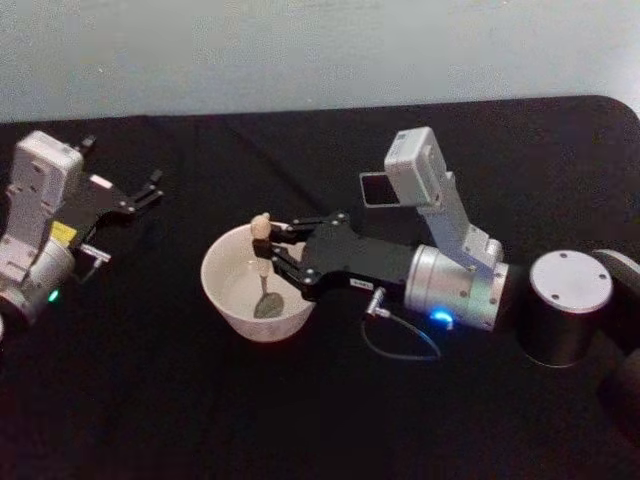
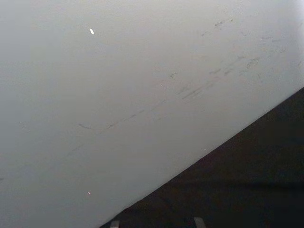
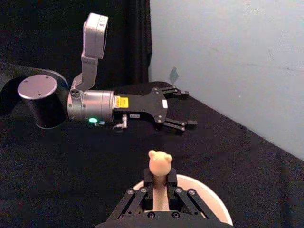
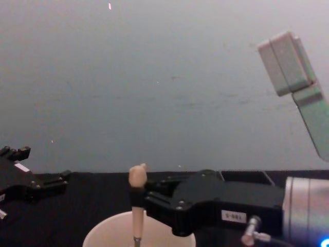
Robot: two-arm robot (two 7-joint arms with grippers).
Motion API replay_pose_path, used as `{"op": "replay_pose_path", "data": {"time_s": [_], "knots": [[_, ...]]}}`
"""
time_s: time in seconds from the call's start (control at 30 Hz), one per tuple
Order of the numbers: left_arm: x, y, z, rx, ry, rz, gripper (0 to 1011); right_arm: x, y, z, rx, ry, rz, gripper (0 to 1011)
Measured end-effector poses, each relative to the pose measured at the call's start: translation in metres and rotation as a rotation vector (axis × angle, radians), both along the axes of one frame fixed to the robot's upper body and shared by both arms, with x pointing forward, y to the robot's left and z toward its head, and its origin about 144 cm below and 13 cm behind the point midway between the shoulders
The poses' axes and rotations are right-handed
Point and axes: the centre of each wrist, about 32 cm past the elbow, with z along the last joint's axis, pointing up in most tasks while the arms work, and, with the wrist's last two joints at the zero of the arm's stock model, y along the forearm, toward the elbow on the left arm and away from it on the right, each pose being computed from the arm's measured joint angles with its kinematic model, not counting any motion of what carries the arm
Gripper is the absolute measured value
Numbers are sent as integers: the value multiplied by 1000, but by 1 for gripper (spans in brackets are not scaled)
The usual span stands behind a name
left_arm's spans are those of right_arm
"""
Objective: Pick up the stirring spoon with one hand, stir inside the cup, then place it back in its original position.
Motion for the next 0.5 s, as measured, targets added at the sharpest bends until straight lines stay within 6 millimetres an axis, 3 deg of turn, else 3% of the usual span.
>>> {"op": "replay_pose_path", "data": {"time_s": [0.5], "knots": [[0,0,0,0,0,0,1001,14,14,-1,10,-21,6,160]]}}
